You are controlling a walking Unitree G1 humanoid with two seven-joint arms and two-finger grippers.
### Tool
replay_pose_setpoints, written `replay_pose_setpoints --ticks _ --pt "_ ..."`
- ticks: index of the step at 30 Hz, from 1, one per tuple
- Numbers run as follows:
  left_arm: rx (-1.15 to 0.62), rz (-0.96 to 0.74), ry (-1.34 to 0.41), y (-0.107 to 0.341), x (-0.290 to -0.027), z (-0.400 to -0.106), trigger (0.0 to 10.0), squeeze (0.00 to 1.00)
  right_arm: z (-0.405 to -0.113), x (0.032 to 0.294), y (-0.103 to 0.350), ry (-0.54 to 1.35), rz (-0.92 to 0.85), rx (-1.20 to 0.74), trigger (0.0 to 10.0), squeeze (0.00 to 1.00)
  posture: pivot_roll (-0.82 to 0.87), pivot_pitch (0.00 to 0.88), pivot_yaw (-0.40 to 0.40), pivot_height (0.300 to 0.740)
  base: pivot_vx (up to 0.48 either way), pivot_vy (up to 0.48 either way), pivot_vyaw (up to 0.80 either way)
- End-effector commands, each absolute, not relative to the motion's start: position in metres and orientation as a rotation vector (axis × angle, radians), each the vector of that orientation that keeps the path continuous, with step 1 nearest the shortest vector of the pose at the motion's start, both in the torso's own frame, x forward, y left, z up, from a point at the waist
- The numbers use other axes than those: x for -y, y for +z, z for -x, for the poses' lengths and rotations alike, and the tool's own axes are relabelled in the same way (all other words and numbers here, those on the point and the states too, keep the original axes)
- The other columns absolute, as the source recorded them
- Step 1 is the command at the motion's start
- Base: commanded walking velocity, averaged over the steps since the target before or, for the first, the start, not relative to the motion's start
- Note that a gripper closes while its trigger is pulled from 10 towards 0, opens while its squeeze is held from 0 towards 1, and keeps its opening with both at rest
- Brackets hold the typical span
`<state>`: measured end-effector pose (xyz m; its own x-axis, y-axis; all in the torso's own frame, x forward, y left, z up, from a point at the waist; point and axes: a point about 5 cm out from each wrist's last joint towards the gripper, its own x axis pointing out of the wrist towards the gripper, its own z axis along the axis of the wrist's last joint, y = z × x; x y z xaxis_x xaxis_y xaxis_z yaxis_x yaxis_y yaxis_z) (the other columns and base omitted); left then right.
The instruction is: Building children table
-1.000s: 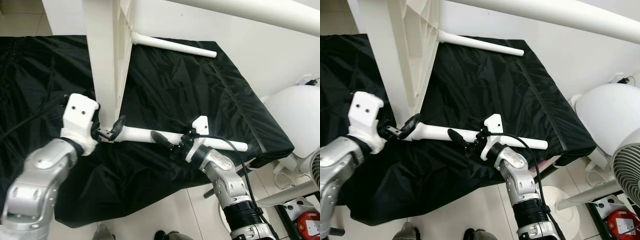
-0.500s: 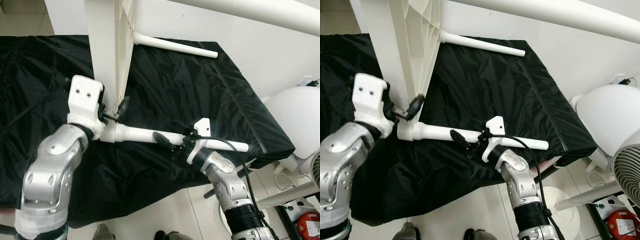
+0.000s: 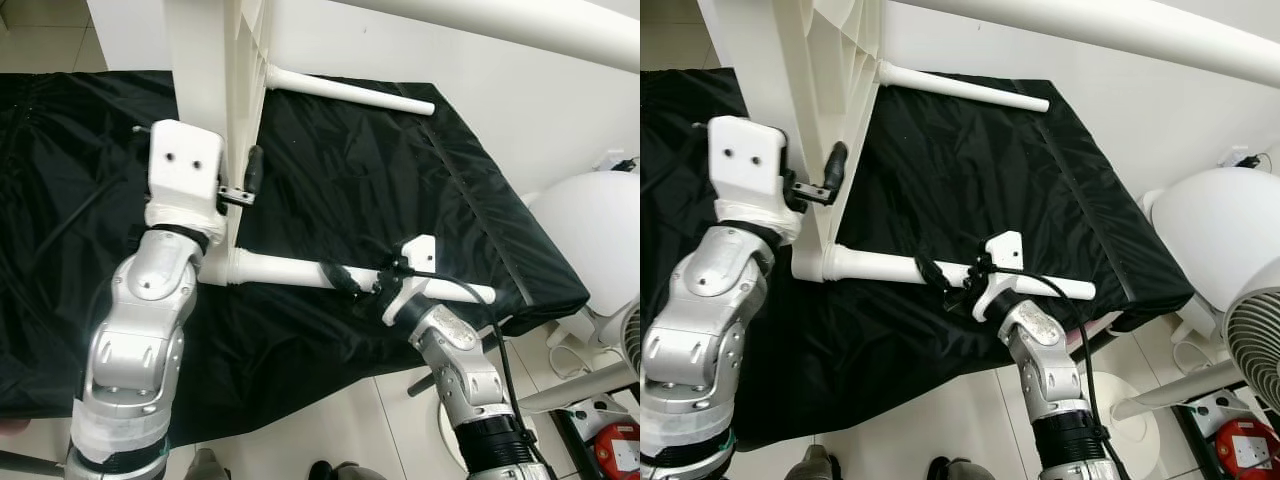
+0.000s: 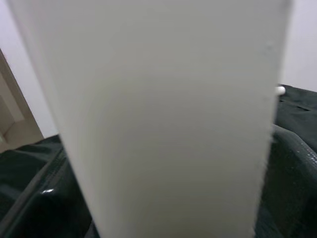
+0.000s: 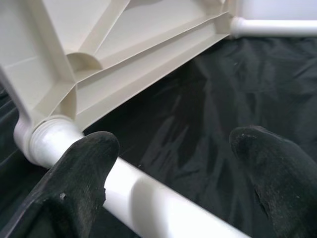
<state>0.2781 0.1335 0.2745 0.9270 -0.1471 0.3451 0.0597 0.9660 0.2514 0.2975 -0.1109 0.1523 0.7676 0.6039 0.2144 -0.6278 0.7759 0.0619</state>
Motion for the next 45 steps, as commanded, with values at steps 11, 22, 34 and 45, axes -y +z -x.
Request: replay_pose_setpoints --ticks 11,22,34,45 --pt "0.409 -0.276 -0.042 0.273 -0.129 -0.288 10.0 0.0 -0.289 0.128 0.151 0.578 -0.138 0.192 10.0 0.0 0.05 0.131 -0.037 0.74 0.0 0.0 0.0" --pt "0.409 -0.271 -0.057 0.27 -0.14 -0.296 0.0 0.0 -0.285 0.13 0.149 0.561 -0.133 0.182 10.0 0.0 0.05 0.114 -0.026 0.74 0.0 0.0 0.0" --pt "0.423 -0.31 -0.063 0.269 -0.151 -0.301 0.0 0.0 -0.288 0.133 0.151 0.546 -0.131 0.188 10.0 0.0 0.06 0.111 -0.021 0.74 0.0 0.0 0.0" --pt "0.405 -0.361 0.064 0.263 -0.179 -0.296 0.0 0.0 -0.289 0.135 0.15 0.534 -0.13 0.184 10.0 0.0 0.07 0.126 -0.034 0.74 0.0 0.0 0.0"
